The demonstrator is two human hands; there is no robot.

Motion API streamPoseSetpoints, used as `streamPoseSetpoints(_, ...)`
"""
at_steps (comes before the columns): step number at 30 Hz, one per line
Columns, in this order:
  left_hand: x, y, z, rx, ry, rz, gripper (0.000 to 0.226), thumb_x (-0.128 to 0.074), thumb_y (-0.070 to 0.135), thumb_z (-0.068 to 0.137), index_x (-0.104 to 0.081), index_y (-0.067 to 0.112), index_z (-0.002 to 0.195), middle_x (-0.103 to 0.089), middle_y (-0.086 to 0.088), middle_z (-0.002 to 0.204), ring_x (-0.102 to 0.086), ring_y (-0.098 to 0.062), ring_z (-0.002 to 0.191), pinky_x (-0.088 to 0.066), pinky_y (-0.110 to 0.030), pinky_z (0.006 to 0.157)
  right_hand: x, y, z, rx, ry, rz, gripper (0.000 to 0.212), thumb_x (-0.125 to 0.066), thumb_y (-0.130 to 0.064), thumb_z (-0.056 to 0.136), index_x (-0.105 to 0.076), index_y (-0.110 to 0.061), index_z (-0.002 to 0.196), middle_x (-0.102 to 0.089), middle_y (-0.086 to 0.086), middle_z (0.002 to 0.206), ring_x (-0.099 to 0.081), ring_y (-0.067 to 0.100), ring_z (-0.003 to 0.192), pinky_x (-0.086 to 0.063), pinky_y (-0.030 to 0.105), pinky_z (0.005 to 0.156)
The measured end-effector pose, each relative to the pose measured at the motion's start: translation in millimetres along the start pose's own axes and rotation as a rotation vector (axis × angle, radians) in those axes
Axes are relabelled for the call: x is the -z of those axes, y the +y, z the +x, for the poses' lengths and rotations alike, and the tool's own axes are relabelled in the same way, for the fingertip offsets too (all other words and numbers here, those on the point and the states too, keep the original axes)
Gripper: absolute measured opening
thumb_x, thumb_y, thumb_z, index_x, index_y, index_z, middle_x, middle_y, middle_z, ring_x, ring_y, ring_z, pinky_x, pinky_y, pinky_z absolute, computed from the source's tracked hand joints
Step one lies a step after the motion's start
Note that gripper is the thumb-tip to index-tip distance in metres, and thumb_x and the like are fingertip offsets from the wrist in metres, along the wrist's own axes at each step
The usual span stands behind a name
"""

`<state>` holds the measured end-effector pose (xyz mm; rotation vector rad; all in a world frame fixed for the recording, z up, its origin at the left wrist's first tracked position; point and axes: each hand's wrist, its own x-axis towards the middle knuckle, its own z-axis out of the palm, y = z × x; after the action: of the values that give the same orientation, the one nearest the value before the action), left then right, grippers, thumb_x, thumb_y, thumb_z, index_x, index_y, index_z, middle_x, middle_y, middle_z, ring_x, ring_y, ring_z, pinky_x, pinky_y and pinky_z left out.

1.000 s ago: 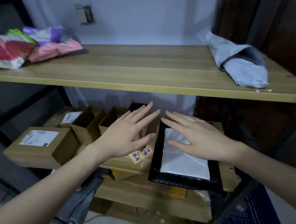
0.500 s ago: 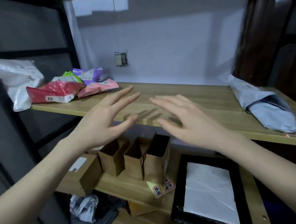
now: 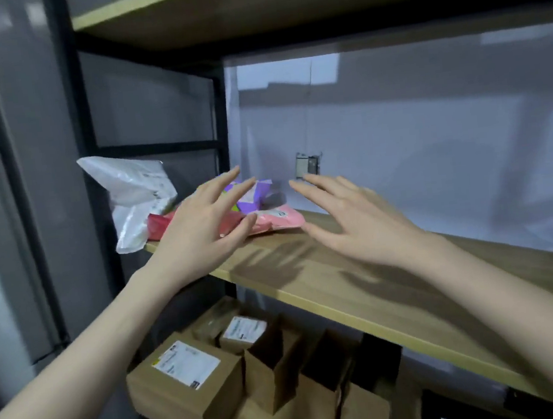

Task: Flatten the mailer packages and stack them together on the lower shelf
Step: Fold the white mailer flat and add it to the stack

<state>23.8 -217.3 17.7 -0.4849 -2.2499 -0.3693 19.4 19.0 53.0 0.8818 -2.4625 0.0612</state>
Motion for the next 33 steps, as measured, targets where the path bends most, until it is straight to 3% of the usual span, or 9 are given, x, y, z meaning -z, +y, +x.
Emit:
streamPoseSetpoints(3,6.9,-40.0,7.2,0.132,0.072,0.021,0.060,-0.038,0.052,0.088,-0.041,0.027,0.142,-0.030,0.001,0.153,-0.032,-0.018,0.137,-0.027,-0.033,0.109,-16.0,-9.6,44.3,0.062,0.009,0.004,0.060,-0.040,-0.045,0.094,-0.019,-0.032,0.148,-0.025,-0.004,0.155,-0.028,0.017,0.138,-0.031,0.038,0.109)
streamPoseSetpoints(7,16.3,-102.7,15.1,0.270,0.173,0.126,0.052,-0.054,0.032,0.092,-0.040,0.022,0.141,-0.028,-0.004,0.154,-0.034,-0.024,0.136,-0.032,-0.041,0.105,-42.1,-24.6,96.6,0.115,0.021,0.028,0.063,-0.041,-0.048,0.093,-0.016,-0.033,0.149,-0.023,-0.005,0.155,-0.028,0.017,0.137,-0.034,0.040,0.106)
streamPoseSetpoints(13,26.3,-181.2,21.8,0.412,0.140,0.405,0.063,-0.047,0.046,0.088,-0.036,0.017,0.143,-0.026,-0.013,0.154,-0.024,-0.033,0.142,-0.029,-0.051,0.110,-81.1,-46.7,150.1,0.184,-0.006,0.083,0.064,-0.040,-0.048,0.092,-0.012,-0.036,0.149,-0.018,-0.006,0.157,-0.024,0.016,0.140,-0.029,0.040,0.109)
streamPoseSetpoints(17,31.2,-207.6,23.9,0.558,0.146,0.361,0.064,-0.055,0.044,0.089,-0.033,0.018,0.143,-0.034,-0.014,0.148,-0.033,-0.036,0.134,-0.034,-0.051,0.103,-94.3,-56.9,167.2,0.219,-0.018,0.101,0.064,-0.040,-0.048,0.092,-0.013,-0.035,0.149,-0.016,-0.007,0.157,-0.024,0.015,0.140,-0.027,0.037,0.109)
streamPoseSetpoints(20,29.8,-204.4,25.1,0.524,0.191,0.281,0.051,-0.061,0.037,0.087,-0.044,0.020,0.132,-0.048,-0.008,0.123,-0.055,-0.033,0.103,-0.045,-0.043,0.084,-97.9,-58.3,172.9,0.229,-0.027,0.112,0.064,-0.041,-0.047,0.093,-0.013,-0.034,0.149,-0.016,-0.006,0.157,-0.023,0.016,0.140,-0.030,0.038,0.109)
streamPoseSetpoints(23,31.3,-187.8,31.5,0.469,0.294,0.162,0.039,-0.066,0.030,0.084,-0.050,0.024,0.120,-0.045,0.004,0.101,-0.055,-0.021,0.079,-0.045,-0.035,0.077,-99.2,-54.2,174.7,0.226,-0.016,0.116,0.064,-0.042,-0.047,0.092,-0.015,-0.033,0.148,-0.018,-0.005,0.157,-0.026,0.017,0.139,-0.031,0.038,0.109)
streamPoseSetpoints(29,38.7,-142.2,58.2,0.213,0.467,0.114,0.034,-0.067,0.012,0.083,-0.056,0.019,0.114,-0.047,0.000,0.100,-0.049,-0.017,0.077,-0.047,-0.034,0.073,-86.1,-34.8,164.3,0.179,0.035,0.090,0.064,-0.042,-0.047,0.093,-0.017,-0.029,0.149,-0.020,-0.006,0.156,-0.029,0.017,0.137,-0.035,0.039,0.104)
streamPoseSetpoints(33,39.2,-103.8,76.4,0.048,0.533,0.088,0.035,-0.066,0.008,0.083,-0.056,0.018,0.114,-0.050,-0.005,0.100,-0.040,-0.005,0.077,-0.038,-0.022,0.069,-70.1,-16.2,146.0,0.126,0.080,0.059,0.062,-0.043,-0.042,0.092,-0.022,-0.024,0.147,-0.028,-0.003,0.152,-0.034,0.019,0.134,-0.039,0.042,0.102)
